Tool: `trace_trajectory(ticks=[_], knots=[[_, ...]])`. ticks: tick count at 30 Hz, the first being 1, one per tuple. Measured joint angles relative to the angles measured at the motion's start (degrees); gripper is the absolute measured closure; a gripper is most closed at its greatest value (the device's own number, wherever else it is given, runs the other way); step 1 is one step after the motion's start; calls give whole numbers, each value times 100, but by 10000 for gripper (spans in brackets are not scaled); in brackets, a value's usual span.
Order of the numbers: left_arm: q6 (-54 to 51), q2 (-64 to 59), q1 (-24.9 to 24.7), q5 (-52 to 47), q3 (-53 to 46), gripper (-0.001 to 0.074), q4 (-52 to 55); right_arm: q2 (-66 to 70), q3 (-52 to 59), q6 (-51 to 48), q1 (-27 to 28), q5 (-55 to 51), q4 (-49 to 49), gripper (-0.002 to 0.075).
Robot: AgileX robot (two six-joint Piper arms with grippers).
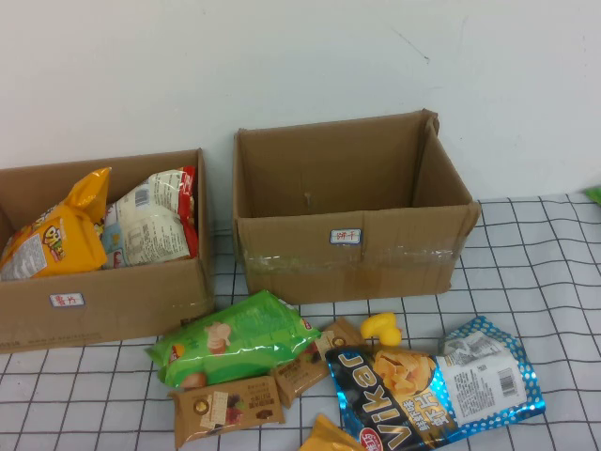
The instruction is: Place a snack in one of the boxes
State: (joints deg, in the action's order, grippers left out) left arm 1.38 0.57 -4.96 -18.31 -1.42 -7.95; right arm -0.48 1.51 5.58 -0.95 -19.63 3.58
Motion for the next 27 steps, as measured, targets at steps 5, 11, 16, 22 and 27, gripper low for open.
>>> trace_trajectory(ticks=[5,11,16,22,27], knots=[[0,0,0,0,0,736,0,0,0,0,0,0,0,727],[0,0,0,0,0,736,0,0,0,0,0,0,0,727],[0,0,0,0,0,736,0,0,0,0,0,0,0,727],[0,0,0,0,0,736,0,0,0,0,0,0,0,727],[0,0,0,0,0,736,0,0,0,90,0,0,-49,727]])
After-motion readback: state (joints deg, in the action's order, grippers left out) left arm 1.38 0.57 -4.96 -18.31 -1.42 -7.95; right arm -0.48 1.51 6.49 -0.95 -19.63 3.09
